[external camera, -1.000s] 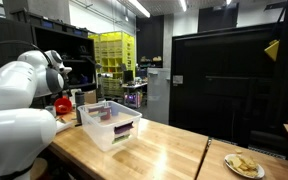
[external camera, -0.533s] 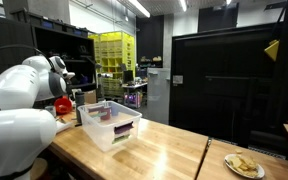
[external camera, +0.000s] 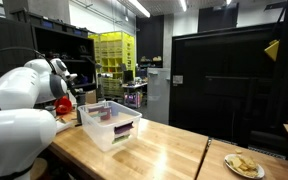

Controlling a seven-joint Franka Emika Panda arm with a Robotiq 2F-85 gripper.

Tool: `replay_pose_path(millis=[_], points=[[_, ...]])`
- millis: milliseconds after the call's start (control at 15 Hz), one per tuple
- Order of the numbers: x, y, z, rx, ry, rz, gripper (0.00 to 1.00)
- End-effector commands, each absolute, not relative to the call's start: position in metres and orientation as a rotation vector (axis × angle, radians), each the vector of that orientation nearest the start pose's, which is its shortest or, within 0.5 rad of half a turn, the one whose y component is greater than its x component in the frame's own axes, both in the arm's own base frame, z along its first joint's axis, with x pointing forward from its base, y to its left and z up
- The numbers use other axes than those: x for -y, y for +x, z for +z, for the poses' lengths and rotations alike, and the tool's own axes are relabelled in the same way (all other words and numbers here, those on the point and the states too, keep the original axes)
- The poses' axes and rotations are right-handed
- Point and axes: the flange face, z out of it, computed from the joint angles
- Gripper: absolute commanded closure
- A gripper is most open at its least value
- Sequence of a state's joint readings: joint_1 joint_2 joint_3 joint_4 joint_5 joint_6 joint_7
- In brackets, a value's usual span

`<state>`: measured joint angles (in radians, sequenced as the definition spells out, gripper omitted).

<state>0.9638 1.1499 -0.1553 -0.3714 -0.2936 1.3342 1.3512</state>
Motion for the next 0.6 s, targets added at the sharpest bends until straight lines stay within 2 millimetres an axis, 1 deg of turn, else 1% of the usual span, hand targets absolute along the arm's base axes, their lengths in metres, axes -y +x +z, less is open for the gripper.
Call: replay_pose_path(millis=[0,267,533], points=[[-0.5853,0.5056,0.387,-0.795,-3.322,-0.714,0.0],[-0.5871,0.509,0.3919,-0.734,-3.317,-0.807,0.0],[-0.5876,0.5112,0.3904,-0.668,-3.332,-0.818,0.0]])
